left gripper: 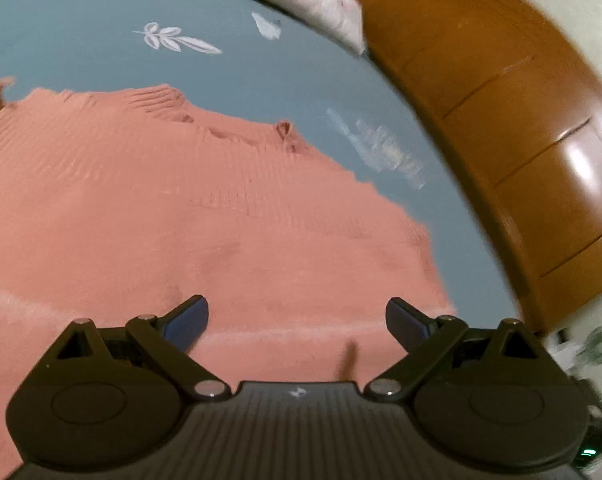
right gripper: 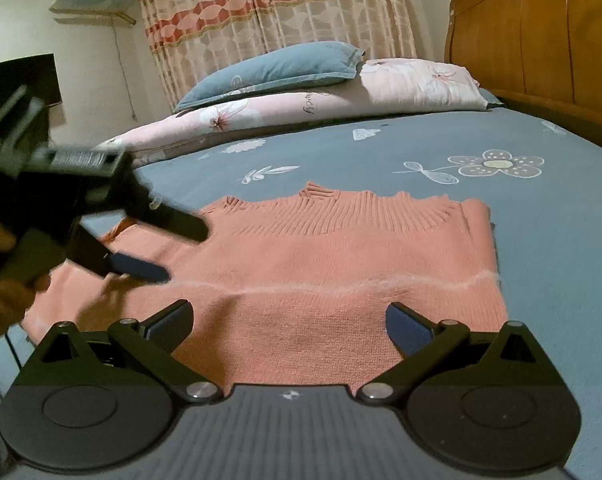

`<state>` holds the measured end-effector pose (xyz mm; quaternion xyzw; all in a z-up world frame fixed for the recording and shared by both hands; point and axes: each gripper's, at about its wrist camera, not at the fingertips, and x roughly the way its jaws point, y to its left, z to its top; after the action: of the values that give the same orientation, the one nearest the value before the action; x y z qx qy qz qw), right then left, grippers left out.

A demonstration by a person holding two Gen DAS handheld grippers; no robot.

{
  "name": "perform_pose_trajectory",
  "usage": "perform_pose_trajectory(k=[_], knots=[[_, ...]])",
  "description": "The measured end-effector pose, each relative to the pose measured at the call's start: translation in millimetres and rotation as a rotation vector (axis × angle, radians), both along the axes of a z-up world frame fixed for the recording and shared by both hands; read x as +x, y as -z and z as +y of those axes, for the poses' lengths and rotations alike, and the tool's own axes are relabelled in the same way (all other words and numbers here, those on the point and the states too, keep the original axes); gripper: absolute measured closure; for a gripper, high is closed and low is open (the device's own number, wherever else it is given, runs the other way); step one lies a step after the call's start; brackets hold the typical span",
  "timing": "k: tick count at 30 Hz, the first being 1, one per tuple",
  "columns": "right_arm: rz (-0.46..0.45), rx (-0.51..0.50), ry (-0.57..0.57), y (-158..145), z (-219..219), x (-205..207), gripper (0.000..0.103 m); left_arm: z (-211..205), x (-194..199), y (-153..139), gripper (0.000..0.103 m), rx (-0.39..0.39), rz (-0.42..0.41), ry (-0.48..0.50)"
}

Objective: Fold clothes

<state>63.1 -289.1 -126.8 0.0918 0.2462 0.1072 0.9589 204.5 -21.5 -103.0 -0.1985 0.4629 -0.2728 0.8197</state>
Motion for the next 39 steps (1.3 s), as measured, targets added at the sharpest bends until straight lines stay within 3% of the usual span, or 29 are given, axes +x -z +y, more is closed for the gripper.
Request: perform_pose_trajectory(k=[1,4,8,11,13,18,20,24,34,37,39], knots=[[-0.002,-0.009,-0.001,1,1,0,0.000,7,-3,-2,0.008,-0.016,-0.002,-0.014],[-0.007,-0.033,-0.004,1,3,-1,0.000,16,-11,-17,0.008,0.030,-0.073,-0.025],[-0.023,-0.037,0.024,-7,1,-3,0.000,26,-12,-35,0.007,0.181,-0.191,-0.074],[-0.082,-0.014,0.059,-22,-1,1,0.000,43,-8,-27,0.007,0.241,-0.190,-0.122],[-0.074,0.011,0.050,-27,-1,15,0.000,55,-5,-15,0.007,0.223,-0.147,-0.145],[0.068,0.090,0.054,-9,-9,51,0.000,71,-16,-7,0.006,0.167,-0.190,-0.125],[0.062,0.091,0.066,-4,-15,50,0.000,79,-18,-6,0.006,0.143,-0.185,-0.135],[0.088,-0.018,0.141,-6,-19,39,0.000,92,-20,-3,0.006,0.092,-0.177,-0.159],[0.076,0.121,0.066,2,-44,27,0.000,100,-25,-16,0.006,0.118,-0.173,-0.212],[0.042,0.160,0.050,7,-50,24,0.000,113,-15,-5,0.005,0.100,-0.115,-0.254],[0.038,0.130,0.046,7,-46,23,0.000,123,-12,2,0.006,0.059,-0.091,-0.278]])
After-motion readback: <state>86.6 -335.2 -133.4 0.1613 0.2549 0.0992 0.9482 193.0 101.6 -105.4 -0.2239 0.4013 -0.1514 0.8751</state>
